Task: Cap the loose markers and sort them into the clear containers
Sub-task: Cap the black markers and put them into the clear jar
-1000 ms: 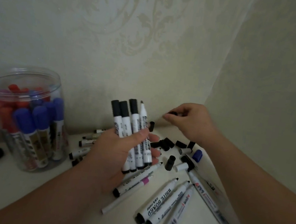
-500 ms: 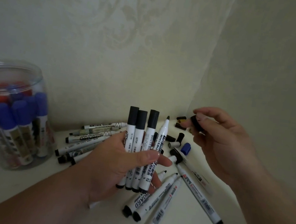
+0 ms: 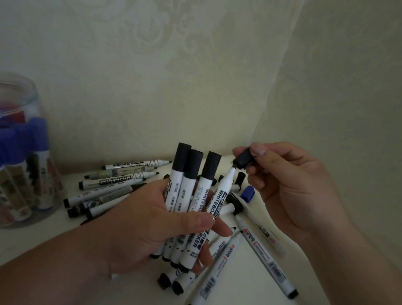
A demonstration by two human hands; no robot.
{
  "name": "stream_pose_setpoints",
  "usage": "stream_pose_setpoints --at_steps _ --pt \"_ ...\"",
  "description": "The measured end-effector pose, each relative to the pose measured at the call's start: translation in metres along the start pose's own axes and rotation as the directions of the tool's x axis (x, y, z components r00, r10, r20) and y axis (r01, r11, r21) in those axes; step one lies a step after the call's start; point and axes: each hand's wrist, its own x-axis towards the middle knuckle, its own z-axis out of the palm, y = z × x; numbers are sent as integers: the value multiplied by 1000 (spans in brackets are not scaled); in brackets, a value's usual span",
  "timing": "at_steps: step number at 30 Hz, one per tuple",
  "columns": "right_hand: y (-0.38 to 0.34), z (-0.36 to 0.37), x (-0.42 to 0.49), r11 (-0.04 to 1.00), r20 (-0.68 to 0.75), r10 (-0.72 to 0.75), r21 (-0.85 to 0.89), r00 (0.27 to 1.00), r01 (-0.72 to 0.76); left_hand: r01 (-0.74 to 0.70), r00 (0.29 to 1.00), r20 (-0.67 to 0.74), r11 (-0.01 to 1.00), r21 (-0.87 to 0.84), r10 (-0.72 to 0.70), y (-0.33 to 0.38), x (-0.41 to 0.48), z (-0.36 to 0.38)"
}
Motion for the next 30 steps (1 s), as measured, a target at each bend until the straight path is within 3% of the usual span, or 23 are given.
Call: stream_pose_setpoints --at_steps 10,16,25,30 --pt "5 0 -3 999 126 34 -38 991 -29 -30 1000 -3 1000 -2 30 1 -1 0" --pt "5 -1 -3 998 195 1 -60 981 11 -45 993 -108 999 -25 42 -1 -1 2" --pt "8 13 -9 963 83 -51 -261 995 71 -121 967 -224 992 35 125 -4 0 4" --pt "13 17 -12 946 7 -106 -307 994 102 -96 977 -187 995 25 99 -1 0 6"
